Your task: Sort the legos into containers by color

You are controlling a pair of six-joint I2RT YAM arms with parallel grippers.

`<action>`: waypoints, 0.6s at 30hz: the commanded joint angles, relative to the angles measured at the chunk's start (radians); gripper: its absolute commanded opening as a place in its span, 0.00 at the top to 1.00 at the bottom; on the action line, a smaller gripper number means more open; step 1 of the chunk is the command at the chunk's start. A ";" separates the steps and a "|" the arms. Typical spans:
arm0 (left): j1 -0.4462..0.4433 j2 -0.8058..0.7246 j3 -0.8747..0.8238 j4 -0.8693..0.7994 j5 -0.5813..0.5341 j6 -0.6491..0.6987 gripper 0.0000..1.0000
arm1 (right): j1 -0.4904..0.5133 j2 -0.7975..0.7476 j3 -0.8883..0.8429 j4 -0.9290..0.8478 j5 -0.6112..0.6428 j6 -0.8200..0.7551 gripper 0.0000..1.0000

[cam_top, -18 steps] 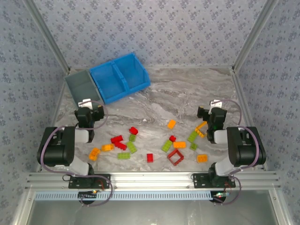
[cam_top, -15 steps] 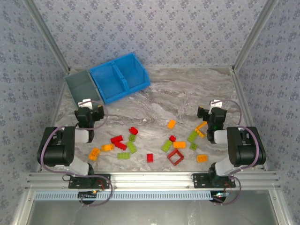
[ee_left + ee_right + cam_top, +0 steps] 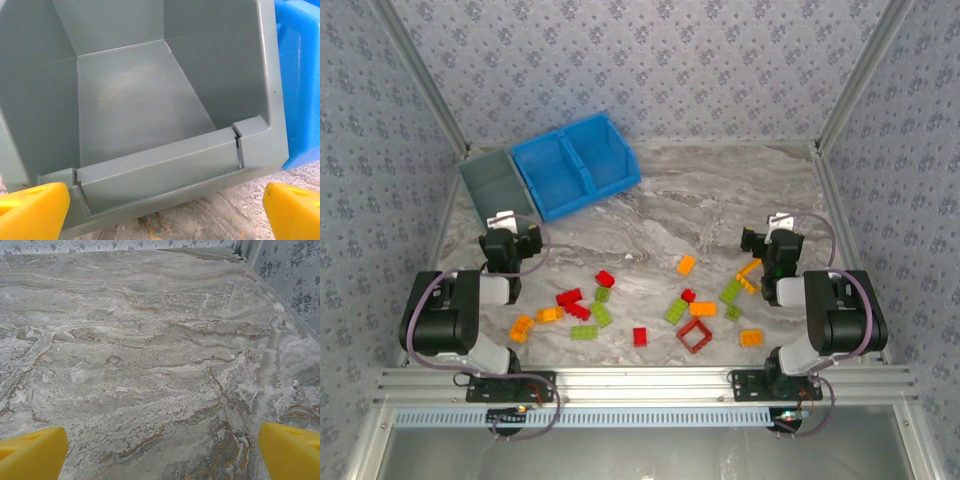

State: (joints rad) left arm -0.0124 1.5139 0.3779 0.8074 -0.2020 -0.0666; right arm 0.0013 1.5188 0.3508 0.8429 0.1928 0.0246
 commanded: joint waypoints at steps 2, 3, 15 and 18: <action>-0.063 -0.234 0.069 -0.289 -0.143 -0.023 0.01 | -0.001 -0.086 0.017 -0.047 0.033 -0.014 0.00; -0.076 -0.295 0.071 -0.357 -0.155 -0.045 0.01 | 0.005 -0.132 0.029 -0.104 0.060 -0.013 0.00; -0.455 -0.944 0.333 -1.127 -0.438 -0.160 0.01 | 0.202 -0.870 0.363 -0.793 0.188 0.047 0.00; -0.513 -0.875 0.567 -1.359 -0.488 -0.289 0.01 | 0.263 -0.929 0.552 -1.008 0.151 0.206 0.00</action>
State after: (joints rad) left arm -0.4965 0.5987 0.7807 -0.2573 -0.6109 -0.2409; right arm 0.2310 0.6308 0.7788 0.1074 0.3473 0.0971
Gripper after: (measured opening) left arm 0.993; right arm 0.999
